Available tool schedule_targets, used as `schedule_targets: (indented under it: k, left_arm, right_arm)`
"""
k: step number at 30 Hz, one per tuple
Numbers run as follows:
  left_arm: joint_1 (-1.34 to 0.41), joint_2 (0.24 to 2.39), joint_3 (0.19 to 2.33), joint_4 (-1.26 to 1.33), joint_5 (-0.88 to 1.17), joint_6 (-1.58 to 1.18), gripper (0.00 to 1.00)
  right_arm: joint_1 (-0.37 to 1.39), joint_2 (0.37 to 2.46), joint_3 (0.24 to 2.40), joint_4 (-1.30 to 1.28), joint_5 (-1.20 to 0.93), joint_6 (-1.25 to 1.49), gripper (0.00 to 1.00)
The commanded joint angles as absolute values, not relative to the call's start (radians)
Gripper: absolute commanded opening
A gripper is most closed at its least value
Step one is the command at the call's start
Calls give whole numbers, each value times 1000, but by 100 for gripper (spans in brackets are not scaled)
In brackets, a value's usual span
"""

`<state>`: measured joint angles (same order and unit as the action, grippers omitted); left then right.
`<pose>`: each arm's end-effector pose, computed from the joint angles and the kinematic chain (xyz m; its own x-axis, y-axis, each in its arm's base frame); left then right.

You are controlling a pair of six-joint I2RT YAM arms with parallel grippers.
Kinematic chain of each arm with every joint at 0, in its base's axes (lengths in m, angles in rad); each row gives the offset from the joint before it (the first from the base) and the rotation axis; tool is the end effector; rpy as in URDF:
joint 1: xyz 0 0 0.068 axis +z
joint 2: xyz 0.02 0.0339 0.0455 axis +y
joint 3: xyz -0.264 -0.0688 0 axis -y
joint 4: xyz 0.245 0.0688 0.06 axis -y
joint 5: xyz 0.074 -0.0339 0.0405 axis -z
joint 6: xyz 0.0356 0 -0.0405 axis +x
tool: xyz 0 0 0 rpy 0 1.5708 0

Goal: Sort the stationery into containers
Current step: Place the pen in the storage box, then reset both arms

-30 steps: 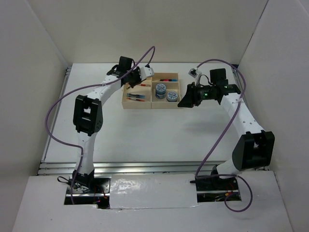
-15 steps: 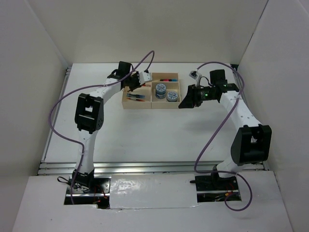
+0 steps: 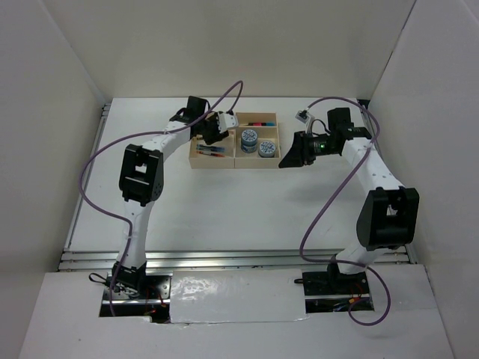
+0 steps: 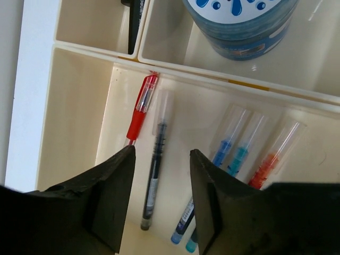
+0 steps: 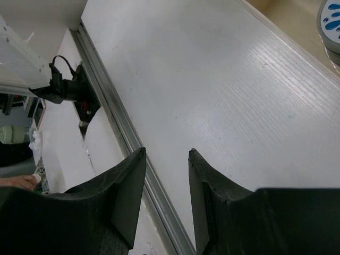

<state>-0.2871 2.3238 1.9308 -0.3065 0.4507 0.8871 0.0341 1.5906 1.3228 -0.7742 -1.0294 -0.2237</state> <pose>0.5048 -0.1652 0.1994 0.0554 0.7113 -0.7007 0.8416 0.3444 0.4160 0.3227 0.0415 0.2907 -0.7417 -0.1397 -0.6561 -0.6299 0.4813 0.6096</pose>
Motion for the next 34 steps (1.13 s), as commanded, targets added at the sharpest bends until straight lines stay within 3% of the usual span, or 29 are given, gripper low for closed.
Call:
schedule_targets:
  k: [1,3,8,11,12,16,18,20,21,22,31,34]
  left_arm:
    - [-293,2335,1948,-290,474,876,59]
    - [-285,2310,1951,-273,474,836,68]
    - [-241,2177,2009,-206,557,570,74]
    - [-241,2050,2051,-233,519,402,90]
    - [-241,2014,2068,-251,500,359,99]
    - [-204,1835,2016,-379,462,211,99]
    - [-138,1700,1881,-387,462,116,99]
    - [-56,1580,1733,-387,483,52,99]
    - [-29,1541,1679,-388,483,23,99]
    - [-9,1469,1631,-393,470,14,99]
    - [166,1074,940,-307,239,67,99]
    - [181,1026,846,-305,195,97,99]
  right_arm:
    - [28,1597,1365,-796,-1078,-236,45]
    - [28,1591,1362,-798,-1084,-230,45]
    - [25,1520,1356,-759,-1017,-189,45]
    - [17,1483,1403,-794,-901,-207,47]
    - [11,1462,1420,-805,-866,-213,48]
    - [-40,1392,1421,-807,-692,-239,62]
    - [-78,1332,1384,-781,-612,-248,68]
    - [-101,1261,1312,-749,-521,-249,84]
    - [-116,1238,1281,-711,-490,-249,87]
    - [-139,1215,1254,-692,-464,-249,100]
    - [-264,980,853,-477,-351,-252,100]
    - [-271,956,766,-448,-353,-253,100]
